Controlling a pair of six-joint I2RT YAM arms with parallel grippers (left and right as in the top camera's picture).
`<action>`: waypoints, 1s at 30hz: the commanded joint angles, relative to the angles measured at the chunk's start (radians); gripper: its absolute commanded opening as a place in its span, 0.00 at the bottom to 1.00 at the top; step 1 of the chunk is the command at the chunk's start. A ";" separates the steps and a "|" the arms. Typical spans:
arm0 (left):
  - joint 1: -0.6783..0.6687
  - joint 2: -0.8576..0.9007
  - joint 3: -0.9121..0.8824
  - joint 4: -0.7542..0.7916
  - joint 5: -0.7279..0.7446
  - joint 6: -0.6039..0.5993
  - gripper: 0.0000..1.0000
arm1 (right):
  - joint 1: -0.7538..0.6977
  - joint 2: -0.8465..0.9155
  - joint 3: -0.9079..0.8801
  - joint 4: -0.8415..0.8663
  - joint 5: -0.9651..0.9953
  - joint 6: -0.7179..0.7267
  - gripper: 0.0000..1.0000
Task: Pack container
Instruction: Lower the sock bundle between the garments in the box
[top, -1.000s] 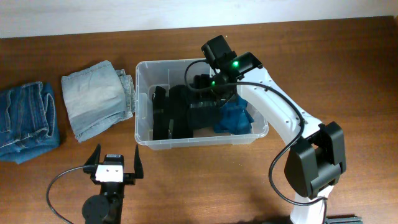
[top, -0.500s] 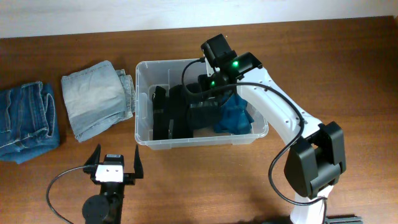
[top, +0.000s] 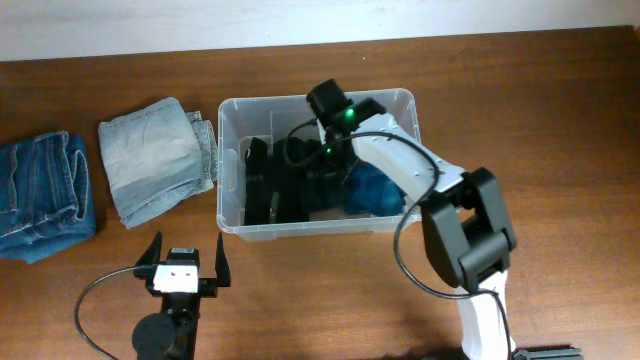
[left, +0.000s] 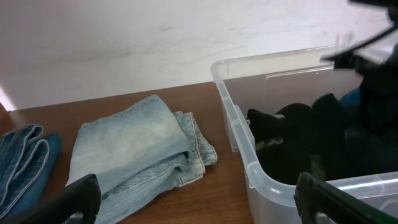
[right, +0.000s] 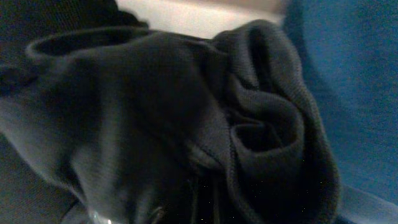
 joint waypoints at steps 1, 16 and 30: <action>0.006 -0.009 -0.007 0.003 0.011 0.010 1.00 | 0.017 0.046 0.000 -0.017 0.009 -0.004 0.04; 0.006 -0.009 -0.006 0.003 0.011 0.010 1.00 | 0.004 -0.119 0.160 -0.196 -0.006 -0.075 0.13; 0.006 -0.009 -0.007 0.003 0.011 0.010 1.00 | 0.030 -0.113 -0.070 -0.074 -0.006 -0.075 0.15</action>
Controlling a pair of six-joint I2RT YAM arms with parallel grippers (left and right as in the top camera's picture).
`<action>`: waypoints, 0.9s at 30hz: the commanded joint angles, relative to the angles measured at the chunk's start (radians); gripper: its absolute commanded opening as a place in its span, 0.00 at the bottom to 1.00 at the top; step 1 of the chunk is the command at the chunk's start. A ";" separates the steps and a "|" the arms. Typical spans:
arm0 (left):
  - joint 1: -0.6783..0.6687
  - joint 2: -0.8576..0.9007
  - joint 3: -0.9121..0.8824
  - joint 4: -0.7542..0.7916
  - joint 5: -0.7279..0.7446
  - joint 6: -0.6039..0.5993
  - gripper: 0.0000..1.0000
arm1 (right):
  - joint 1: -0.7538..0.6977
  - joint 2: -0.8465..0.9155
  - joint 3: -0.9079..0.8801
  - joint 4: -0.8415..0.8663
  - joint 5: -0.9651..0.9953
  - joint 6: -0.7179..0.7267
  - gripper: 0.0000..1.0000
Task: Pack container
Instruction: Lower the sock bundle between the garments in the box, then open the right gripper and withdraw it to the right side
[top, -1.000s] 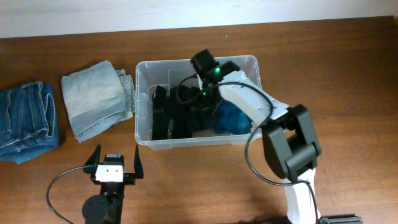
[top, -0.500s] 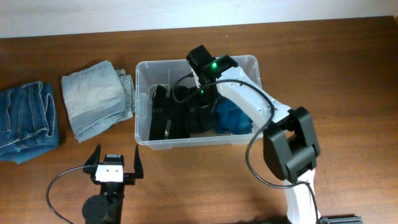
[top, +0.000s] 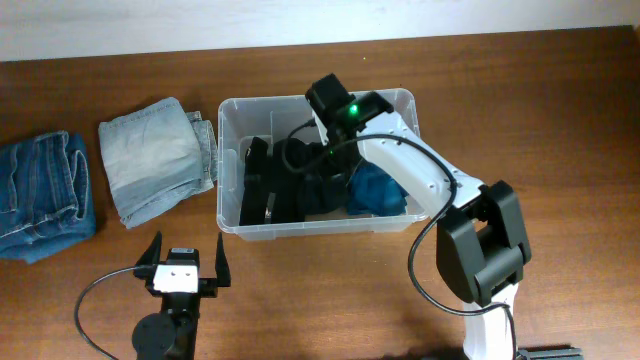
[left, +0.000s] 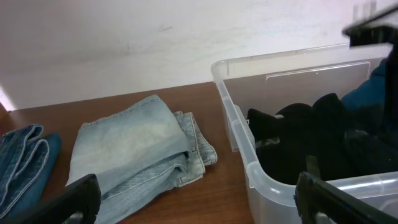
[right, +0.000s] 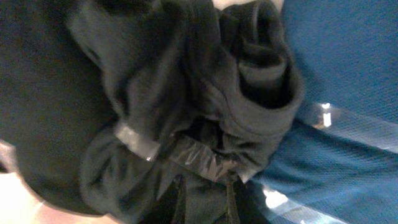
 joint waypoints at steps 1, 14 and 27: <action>0.006 -0.009 -0.007 0.003 0.011 0.010 1.00 | 0.019 -0.004 -0.074 0.041 -0.006 -0.010 0.16; 0.006 -0.009 -0.007 0.003 0.011 0.010 1.00 | 0.002 -0.011 -0.036 0.090 -0.006 -0.011 0.18; 0.006 -0.009 -0.007 0.003 0.011 0.010 1.00 | -0.001 -0.005 0.131 0.056 -0.006 -0.036 0.22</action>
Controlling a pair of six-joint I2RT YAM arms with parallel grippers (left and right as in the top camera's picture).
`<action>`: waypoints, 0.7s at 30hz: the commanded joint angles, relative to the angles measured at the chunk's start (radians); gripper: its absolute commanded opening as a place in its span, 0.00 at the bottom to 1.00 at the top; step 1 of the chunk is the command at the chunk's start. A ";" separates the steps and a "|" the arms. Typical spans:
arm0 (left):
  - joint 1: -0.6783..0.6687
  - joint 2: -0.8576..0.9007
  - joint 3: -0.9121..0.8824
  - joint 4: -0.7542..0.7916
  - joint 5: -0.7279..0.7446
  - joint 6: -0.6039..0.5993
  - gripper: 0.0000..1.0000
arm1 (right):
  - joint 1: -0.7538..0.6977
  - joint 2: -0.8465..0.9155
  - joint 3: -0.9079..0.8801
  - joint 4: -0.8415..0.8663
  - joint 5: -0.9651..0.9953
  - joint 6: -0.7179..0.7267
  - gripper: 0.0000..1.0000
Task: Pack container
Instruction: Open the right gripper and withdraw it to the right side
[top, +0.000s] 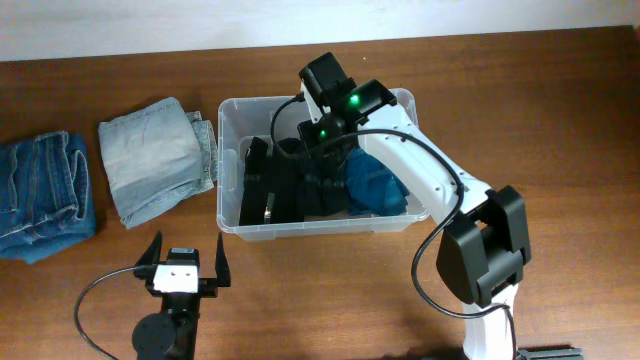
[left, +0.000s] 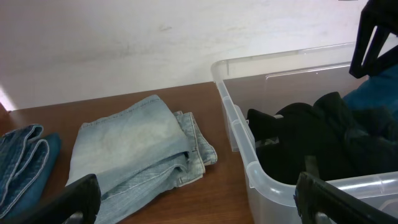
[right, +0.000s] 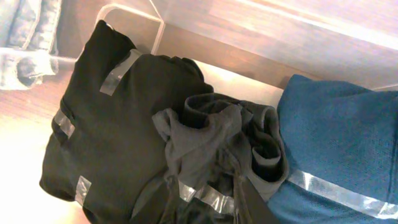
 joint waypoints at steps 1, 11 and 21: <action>0.006 -0.009 -0.006 0.003 0.011 0.010 1.00 | -0.005 -0.001 -0.031 0.024 -0.003 -0.011 0.23; 0.006 -0.009 -0.007 0.003 0.011 0.010 1.00 | -0.005 0.010 -0.142 0.158 -0.049 -0.008 0.34; 0.006 -0.009 -0.006 0.003 0.011 0.010 1.00 | -0.005 0.009 -0.190 0.232 -0.082 -0.018 0.61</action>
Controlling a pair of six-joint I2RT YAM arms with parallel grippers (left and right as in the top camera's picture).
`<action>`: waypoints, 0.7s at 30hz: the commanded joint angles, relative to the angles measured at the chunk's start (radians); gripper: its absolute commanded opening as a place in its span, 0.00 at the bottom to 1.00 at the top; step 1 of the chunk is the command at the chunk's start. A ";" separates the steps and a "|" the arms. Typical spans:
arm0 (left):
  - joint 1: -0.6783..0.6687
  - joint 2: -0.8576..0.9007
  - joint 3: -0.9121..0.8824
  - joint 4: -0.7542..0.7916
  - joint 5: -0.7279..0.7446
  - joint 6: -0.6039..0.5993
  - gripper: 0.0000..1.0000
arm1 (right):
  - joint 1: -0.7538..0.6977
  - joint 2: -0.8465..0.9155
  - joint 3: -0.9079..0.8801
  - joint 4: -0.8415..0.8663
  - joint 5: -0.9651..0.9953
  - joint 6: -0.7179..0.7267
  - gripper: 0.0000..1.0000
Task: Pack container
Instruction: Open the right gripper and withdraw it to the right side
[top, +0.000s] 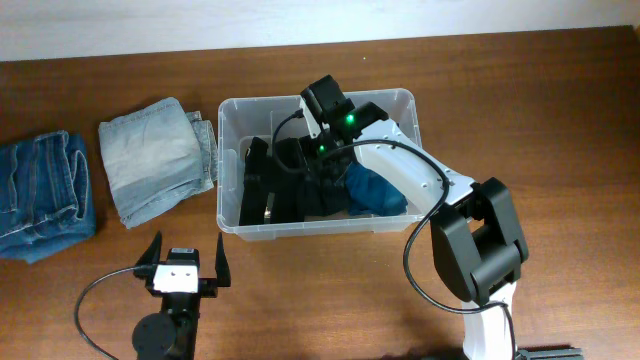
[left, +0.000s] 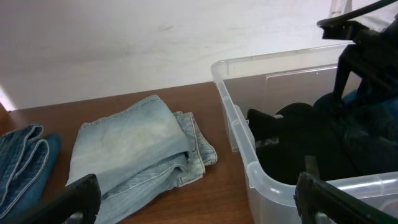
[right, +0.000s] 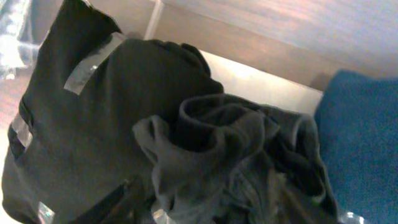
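A clear plastic container (top: 228, 108) stands mid-table. Inside lie a folded black garment with tape strips (right: 81, 112), a crumpled dark grey garment (right: 224, 143) and a blue garment (right: 364, 124). My right gripper (right: 199, 199) is low in the container, open, its fingers spread to either side of the crumpled garment. My left gripper (top: 185, 255) rests near the table's front edge, open and holding nothing. Folded light jeans (top: 155, 160) and dark blue jeans (top: 40, 195) lie on the table left of the container.
The left wrist view shows the container's near wall (left: 239, 134) to the right, the light jeans (left: 124, 149) ahead and the dark jeans (left: 25, 155) at far left. A white wall runs along the table's back edge.
My right gripper was higher over the container. Now it is down close to the crumpled dark garment, with its fingers spread wider. The left arm and both pairs of jeans have not moved.
My right gripper was pressed deep into the crumpled dark garment inside the container. Then it was still low, fingers close together at the cloth. Then it stood raised above the clothes, the garment lying between black and blue ones. Now it is low again, open.
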 joint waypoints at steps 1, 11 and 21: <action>0.006 -0.008 -0.006 0.003 0.011 0.010 1.00 | -0.007 -0.013 0.002 0.017 -0.048 -0.018 0.66; 0.006 -0.009 -0.007 0.003 0.011 0.010 1.00 | -0.047 -0.187 0.110 -0.042 -0.127 -0.028 0.99; 0.006 -0.009 -0.007 0.003 0.011 0.010 1.00 | -0.327 -0.397 0.110 -0.272 0.032 -0.028 0.99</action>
